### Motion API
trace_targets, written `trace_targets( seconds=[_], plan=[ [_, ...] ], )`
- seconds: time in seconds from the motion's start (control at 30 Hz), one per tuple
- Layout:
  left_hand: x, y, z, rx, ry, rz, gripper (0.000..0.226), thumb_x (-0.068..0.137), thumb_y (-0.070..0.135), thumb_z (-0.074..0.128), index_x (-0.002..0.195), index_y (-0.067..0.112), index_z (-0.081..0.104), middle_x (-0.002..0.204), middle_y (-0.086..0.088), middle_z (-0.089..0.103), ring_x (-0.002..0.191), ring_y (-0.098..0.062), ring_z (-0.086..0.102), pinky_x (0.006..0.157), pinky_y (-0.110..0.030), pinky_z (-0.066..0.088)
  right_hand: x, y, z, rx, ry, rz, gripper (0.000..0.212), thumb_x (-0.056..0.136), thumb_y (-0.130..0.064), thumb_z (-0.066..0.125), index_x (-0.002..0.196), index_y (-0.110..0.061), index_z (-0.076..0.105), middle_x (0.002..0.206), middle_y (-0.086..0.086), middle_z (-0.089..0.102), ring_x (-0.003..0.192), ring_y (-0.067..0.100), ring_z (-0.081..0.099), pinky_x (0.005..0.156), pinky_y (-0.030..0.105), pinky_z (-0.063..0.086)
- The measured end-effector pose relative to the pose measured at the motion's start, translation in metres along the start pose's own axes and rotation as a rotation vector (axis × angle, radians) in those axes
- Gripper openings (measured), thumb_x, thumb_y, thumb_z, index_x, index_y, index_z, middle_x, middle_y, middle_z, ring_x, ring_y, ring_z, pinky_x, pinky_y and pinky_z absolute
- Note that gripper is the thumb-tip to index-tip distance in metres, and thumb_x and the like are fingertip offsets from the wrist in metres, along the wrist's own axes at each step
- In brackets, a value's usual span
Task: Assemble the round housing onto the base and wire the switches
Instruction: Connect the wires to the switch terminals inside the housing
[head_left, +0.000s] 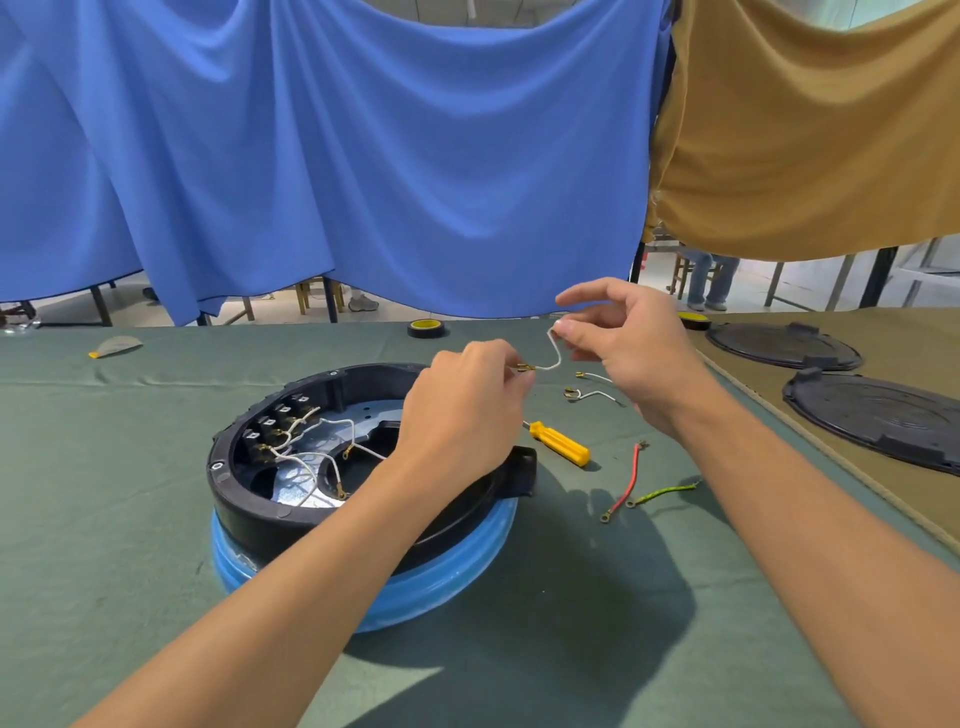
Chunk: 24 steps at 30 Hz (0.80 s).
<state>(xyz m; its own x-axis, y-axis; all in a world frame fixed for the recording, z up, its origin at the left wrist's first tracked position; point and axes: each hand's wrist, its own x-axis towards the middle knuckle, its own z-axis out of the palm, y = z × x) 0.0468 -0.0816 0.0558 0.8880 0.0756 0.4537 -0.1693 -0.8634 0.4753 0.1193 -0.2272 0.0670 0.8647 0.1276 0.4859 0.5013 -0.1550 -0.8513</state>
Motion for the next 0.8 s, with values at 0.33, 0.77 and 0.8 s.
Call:
trace_targets(
  seconds=[0.33,0.77,0.8],
  plan=[
    [0.003,-0.003,-0.003,-0.281,0.090,-0.077,0.012,0.090,0.021,0.068,0.102,0.022,0.073,0.077,0.017,0.065,0.084,-0.007,0.065,0.082,-0.028,0.052,-0.004,-0.009,0.010,0.052,0.032,-0.022,0.015,0.087,0.001,0.066,0.091,-0.014,0.067,0.076,0.005,0.071,0.066,0.008,0.066,0.069,0.024,0.058],
    [0.020,-0.025,-0.044,-0.422,-0.024,-0.088,0.013,0.088,0.013,0.067,0.086,0.019,0.079,0.084,-0.005,0.077,0.092,-0.024,0.069,0.085,-0.033,0.057,-0.025,-0.030,0.035,-0.671,-0.078,-0.461,0.021,0.088,-0.016,0.067,0.109,-0.016,0.068,0.121,-0.003,0.060,0.120,0.017,0.044,0.100,0.021,0.028],
    [0.021,-0.029,-0.049,-0.419,-0.039,-0.084,0.013,0.088,0.014,0.068,0.086,0.019,0.080,0.086,-0.009,0.076,0.094,-0.029,0.068,0.089,-0.041,0.056,-0.026,-0.032,0.040,-0.713,-0.108,-0.485,0.023,0.088,-0.016,0.067,0.110,-0.015,0.068,0.121,-0.003,0.061,0.120,0.017,0.044,0.101,0.026,0.029]
  ],
)
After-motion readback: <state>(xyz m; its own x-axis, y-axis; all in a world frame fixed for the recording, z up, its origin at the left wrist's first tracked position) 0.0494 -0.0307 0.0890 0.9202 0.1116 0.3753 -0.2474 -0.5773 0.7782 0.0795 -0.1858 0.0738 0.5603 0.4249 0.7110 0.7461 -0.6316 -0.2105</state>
